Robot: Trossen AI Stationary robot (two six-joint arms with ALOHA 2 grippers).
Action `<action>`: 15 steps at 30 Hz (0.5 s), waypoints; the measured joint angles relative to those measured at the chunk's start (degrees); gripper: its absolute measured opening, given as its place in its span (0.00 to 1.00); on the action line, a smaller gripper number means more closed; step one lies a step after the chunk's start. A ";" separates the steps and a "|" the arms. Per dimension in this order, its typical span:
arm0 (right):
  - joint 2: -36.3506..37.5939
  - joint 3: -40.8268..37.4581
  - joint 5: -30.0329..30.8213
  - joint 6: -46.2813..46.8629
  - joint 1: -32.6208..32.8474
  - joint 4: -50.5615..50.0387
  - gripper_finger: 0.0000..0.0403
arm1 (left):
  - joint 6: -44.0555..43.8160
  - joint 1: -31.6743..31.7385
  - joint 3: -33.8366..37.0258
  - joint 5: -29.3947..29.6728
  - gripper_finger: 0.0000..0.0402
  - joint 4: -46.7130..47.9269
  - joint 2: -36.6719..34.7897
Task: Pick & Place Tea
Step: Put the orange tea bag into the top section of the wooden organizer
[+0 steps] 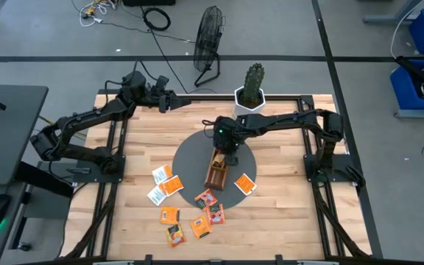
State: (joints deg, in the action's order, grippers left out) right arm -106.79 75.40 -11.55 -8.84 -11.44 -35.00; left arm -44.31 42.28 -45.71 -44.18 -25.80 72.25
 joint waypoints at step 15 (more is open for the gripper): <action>7.42 0.00 4.06 9.28 -0.13 1.00 0.00 | 0.17 0.00 0.01 -0.02 0.04 -0.02 0.00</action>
State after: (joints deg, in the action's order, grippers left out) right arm -99.37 75.40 -7.49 0.43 -11.57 -34.00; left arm -44.14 42.28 -45.71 -44.21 -25.82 72.25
